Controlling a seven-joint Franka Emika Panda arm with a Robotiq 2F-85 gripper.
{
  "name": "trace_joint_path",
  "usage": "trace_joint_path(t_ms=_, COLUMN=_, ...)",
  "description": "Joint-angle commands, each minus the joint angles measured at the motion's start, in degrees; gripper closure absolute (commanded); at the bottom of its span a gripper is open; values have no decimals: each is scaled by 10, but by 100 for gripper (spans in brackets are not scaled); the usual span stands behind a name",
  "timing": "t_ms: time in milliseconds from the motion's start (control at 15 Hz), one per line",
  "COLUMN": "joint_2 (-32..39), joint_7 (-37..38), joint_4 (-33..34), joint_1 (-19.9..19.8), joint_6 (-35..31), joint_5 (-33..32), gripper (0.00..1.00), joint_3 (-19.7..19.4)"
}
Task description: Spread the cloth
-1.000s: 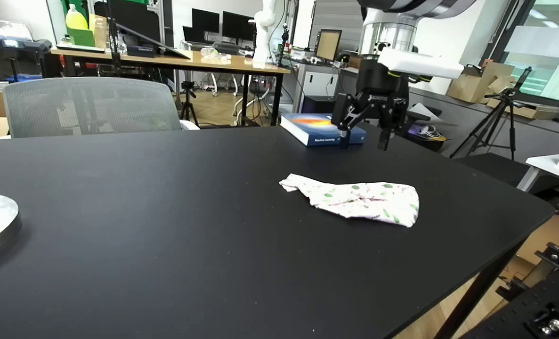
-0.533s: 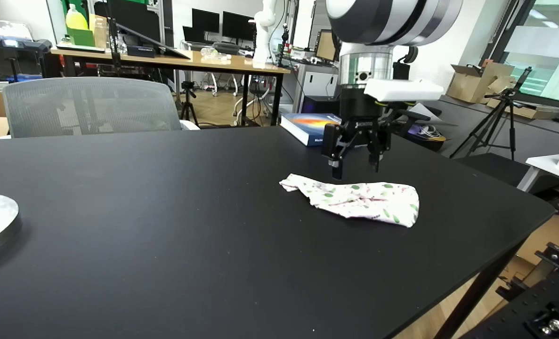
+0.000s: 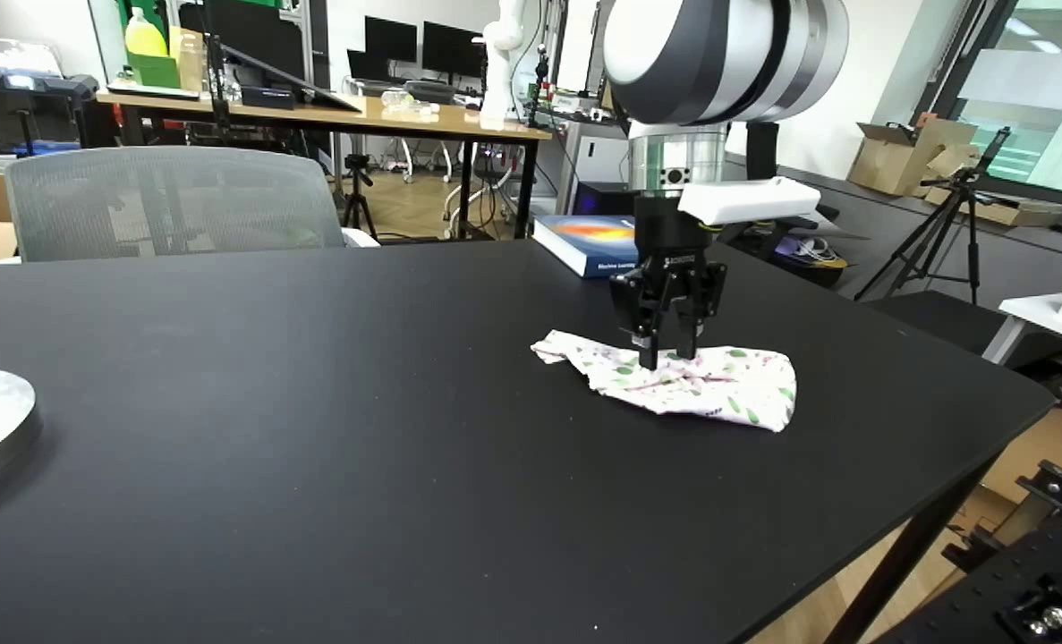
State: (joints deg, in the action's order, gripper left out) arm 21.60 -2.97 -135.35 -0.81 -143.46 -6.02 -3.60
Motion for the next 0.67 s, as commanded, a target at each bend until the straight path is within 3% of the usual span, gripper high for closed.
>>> trace_joint_path(t_ms=0, joint_2=12, joint_7=26, joint_4=17, joint_1=8, joint_6=0, joint_5=-19, gripper=75, joint_3=-8)
trace_joint_path(t_ms=267, joint_2=10, joint_7=30, joint_4=20, joint_1=9, joint_6=0, joint_5=-25, gripper=100, joint_3=-9)
trace_joint_path(t_ms=600, joint_2=2, joint_7=37, joint_4=20, joint_1=11, joint_6=-7, joint_5=-26, gripper=100, joint_3=-10)
